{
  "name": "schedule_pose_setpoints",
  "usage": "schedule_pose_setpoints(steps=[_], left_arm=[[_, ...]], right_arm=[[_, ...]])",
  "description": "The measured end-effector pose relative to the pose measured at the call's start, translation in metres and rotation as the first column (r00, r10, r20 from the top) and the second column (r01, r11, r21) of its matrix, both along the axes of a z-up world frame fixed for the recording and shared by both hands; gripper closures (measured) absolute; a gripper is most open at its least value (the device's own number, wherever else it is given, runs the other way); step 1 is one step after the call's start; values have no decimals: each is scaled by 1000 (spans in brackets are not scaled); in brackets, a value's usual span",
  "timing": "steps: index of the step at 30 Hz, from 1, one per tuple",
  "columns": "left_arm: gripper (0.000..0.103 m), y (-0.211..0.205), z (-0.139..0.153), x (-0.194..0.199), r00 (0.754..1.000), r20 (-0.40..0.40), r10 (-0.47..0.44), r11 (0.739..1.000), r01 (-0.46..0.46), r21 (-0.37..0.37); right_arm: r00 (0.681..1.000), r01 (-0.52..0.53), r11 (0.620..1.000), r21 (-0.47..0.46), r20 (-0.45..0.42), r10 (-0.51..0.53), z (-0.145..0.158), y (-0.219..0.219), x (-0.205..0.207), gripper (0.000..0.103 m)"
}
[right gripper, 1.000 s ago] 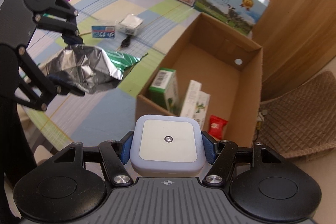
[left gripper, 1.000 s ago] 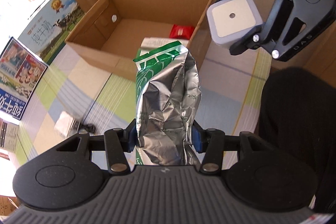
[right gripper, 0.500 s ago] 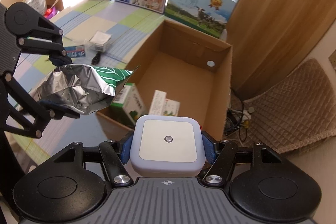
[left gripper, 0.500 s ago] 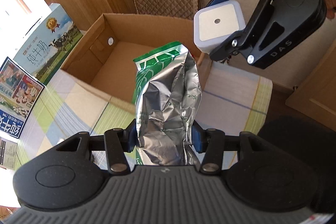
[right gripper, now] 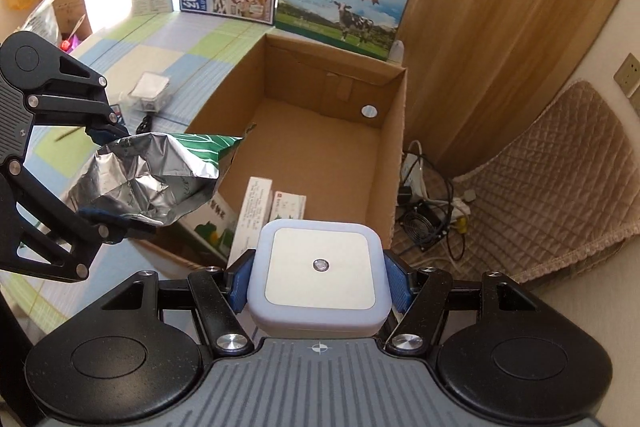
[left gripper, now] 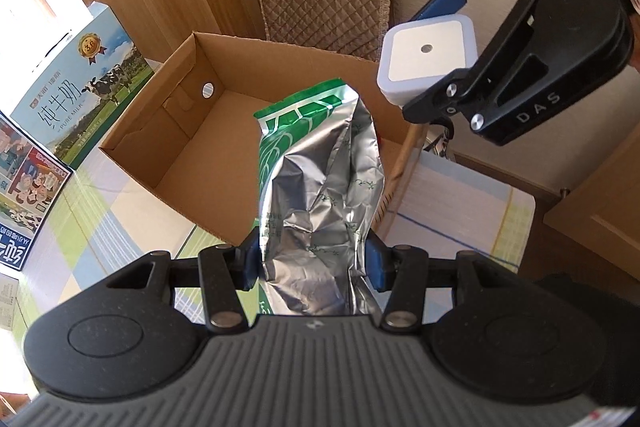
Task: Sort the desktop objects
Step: 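Carry the held night-light and foil bag over the cardboard box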
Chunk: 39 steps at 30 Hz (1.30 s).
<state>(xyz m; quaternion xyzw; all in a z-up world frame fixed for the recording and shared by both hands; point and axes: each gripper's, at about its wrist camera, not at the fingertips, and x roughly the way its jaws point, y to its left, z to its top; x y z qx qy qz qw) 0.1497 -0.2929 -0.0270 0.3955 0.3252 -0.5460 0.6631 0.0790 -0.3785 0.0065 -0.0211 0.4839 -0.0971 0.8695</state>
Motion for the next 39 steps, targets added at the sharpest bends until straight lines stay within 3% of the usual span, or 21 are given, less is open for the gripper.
schedule_pose_setpoints(steps=[29,39], left_arm=[[58,-61,-25,48,999,-45,6,1000,-6,6],[58,-79,-36,74,988,-125,85,996,-86,-1]], right_arm=[[999,-18,999,35,-34,19,-42,-28,40,41],[998,12,999,38,-68,-9,-59,-31,59,41]])
